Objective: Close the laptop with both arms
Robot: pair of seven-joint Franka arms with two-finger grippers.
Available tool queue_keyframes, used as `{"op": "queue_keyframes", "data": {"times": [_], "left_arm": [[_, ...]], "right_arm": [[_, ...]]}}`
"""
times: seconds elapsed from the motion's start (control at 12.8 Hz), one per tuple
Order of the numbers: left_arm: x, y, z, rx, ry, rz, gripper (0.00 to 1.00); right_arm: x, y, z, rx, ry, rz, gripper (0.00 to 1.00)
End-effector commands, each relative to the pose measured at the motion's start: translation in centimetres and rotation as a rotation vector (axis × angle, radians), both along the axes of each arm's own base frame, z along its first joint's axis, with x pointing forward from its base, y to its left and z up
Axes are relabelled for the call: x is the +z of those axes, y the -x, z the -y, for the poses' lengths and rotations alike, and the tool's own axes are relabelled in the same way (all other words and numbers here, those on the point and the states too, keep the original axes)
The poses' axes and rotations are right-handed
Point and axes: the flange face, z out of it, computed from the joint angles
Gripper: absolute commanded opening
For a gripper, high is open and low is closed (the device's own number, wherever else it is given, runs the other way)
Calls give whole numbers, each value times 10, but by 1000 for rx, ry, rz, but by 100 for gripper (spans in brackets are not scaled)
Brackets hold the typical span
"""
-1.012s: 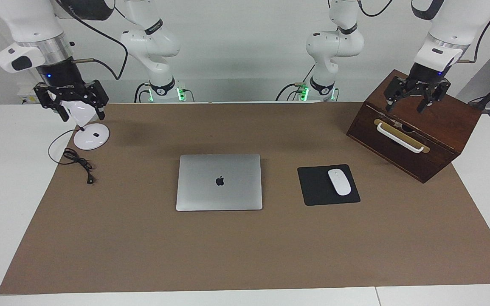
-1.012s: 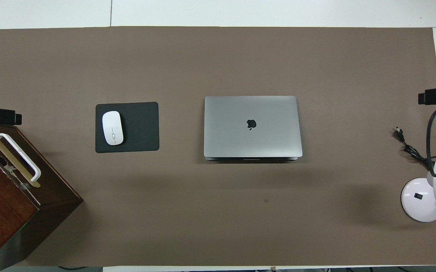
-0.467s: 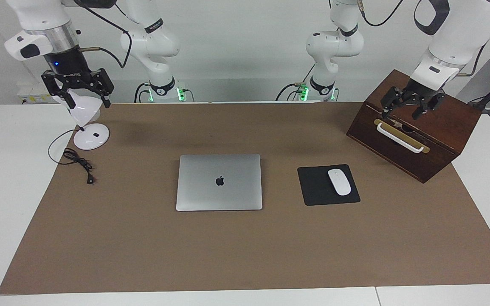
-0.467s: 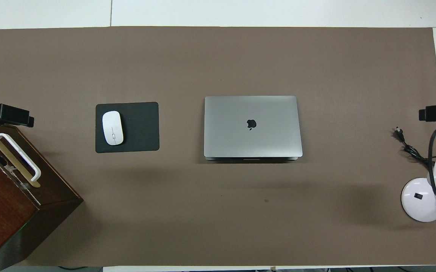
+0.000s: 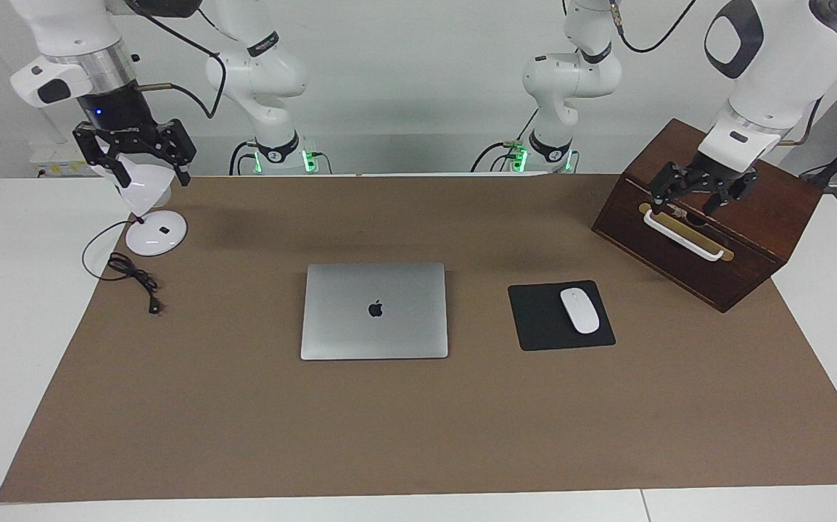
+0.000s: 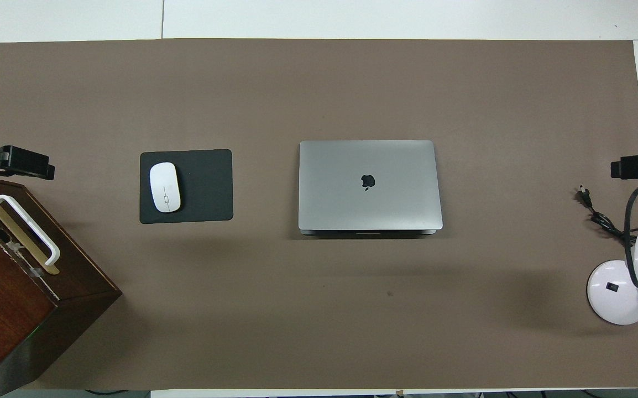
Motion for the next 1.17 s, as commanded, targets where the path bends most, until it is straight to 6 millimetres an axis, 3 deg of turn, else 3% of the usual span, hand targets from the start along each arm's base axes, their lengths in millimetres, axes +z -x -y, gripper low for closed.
{"op": "queue_keyframes", "data": {"times": [0.0, 0.47, 1.09], "left_arm": [[5, -3, -2, 6, -20, 28, 100], [7, -3, 8, -11, -20, 37, 100], [11, -2, 18, 27, -20, 46, 100]], "right_arm": [[-5, 12, -1, -18, 11, -5, 100], [-27, 28, -1, -20, 4, -157, 100], [-28, 32, 3, 14, 20, -175, 100]]}}
